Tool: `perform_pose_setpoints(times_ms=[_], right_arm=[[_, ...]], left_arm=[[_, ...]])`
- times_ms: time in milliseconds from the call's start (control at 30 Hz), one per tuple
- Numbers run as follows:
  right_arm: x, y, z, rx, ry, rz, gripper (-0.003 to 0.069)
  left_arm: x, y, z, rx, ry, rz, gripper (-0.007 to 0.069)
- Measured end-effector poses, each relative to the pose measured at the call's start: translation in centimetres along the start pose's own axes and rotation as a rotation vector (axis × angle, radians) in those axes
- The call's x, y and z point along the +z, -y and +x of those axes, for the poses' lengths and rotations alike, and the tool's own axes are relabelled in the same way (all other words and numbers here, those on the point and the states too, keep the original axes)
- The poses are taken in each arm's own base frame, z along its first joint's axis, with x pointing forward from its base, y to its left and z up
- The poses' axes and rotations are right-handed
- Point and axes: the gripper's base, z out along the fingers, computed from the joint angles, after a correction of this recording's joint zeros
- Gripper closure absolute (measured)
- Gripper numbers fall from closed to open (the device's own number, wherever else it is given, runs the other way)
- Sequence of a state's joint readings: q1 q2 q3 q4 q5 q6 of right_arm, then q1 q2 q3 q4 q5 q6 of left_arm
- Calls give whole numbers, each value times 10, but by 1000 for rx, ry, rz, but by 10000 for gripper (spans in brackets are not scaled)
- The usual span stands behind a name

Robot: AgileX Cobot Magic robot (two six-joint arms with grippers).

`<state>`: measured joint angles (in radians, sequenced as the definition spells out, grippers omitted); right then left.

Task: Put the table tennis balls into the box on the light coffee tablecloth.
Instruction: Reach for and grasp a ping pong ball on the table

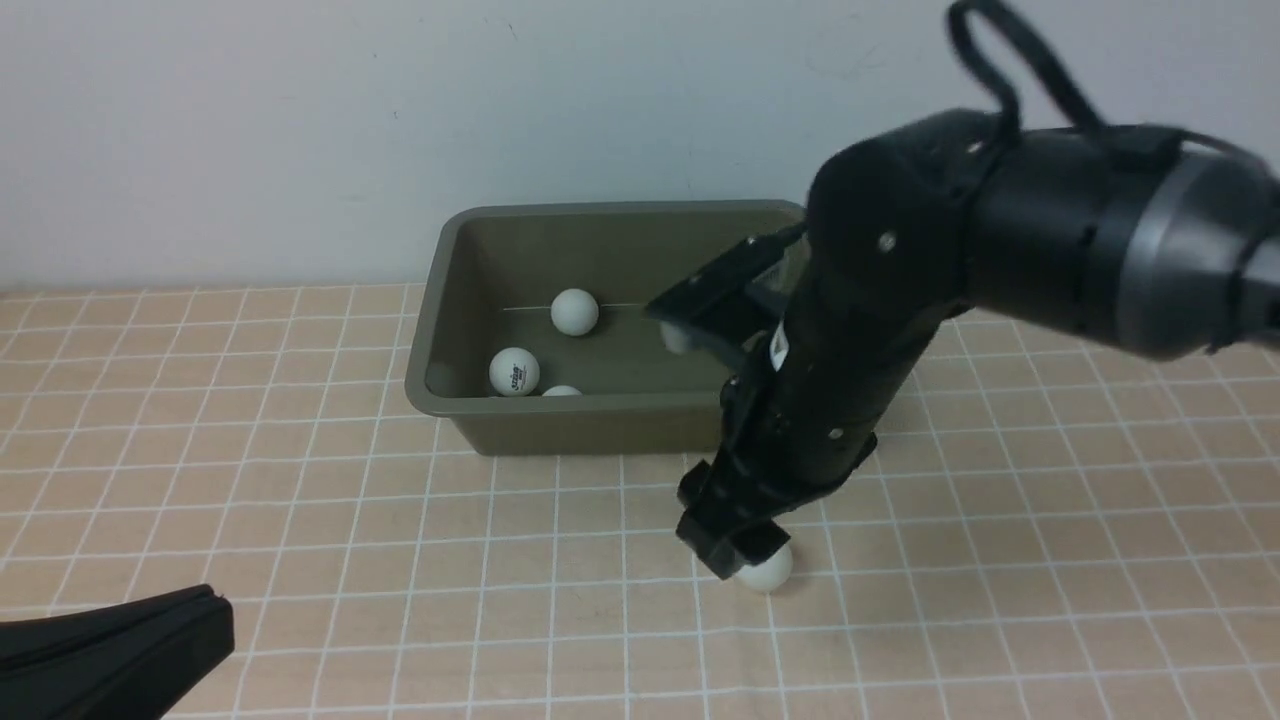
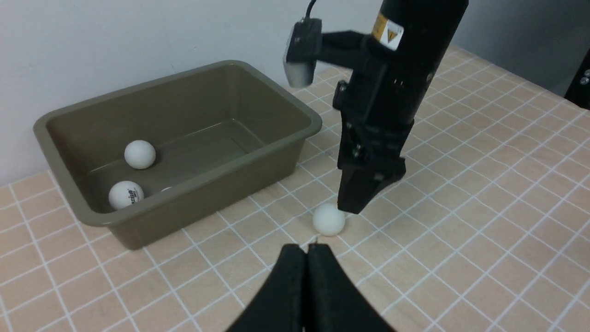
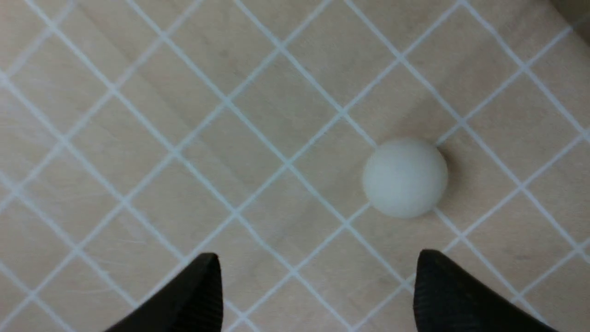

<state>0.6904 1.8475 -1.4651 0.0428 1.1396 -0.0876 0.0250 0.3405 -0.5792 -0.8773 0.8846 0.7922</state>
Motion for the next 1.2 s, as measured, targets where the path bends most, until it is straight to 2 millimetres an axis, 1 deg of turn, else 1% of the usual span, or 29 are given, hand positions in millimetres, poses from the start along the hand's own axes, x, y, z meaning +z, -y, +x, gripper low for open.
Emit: perform_pose_setpoints(times_ms=[100, 133, 200, 367, 667, 1067, 1133, 1200], right_arm=[[15, 2, -2, 2, -24, 70, 155], [15, 2, -3, 3, -24, 73, 155], [23, 4, -5, 13, -23, 92, 155], [31, 5, -8, 5, -2, 99, 155], [56, 6, -12, -7, -16, 105, 156], [79, 11, -13, -35, -38, 136, 157], [84, 14, -12, -16, -48, 136, 172], [85, 14, -12, -8, -51, 137, 193]], left_arm=[[0, 0, 0, 0, 0, 0, 693], [0, 0, 0, 0, 0, 0, 693], [0, 0, 0, 0, 0, 0, 693], [0, 0, 0, 0, 0, 0, 693], [0, 0, 0, -4, 4, 4, 693], [0, 1, 0, -2, 5, 6, 693], [0, 1, 0, -2, 5, 6, 693], [0, 1, 0, -2, 5, 6, 693]])
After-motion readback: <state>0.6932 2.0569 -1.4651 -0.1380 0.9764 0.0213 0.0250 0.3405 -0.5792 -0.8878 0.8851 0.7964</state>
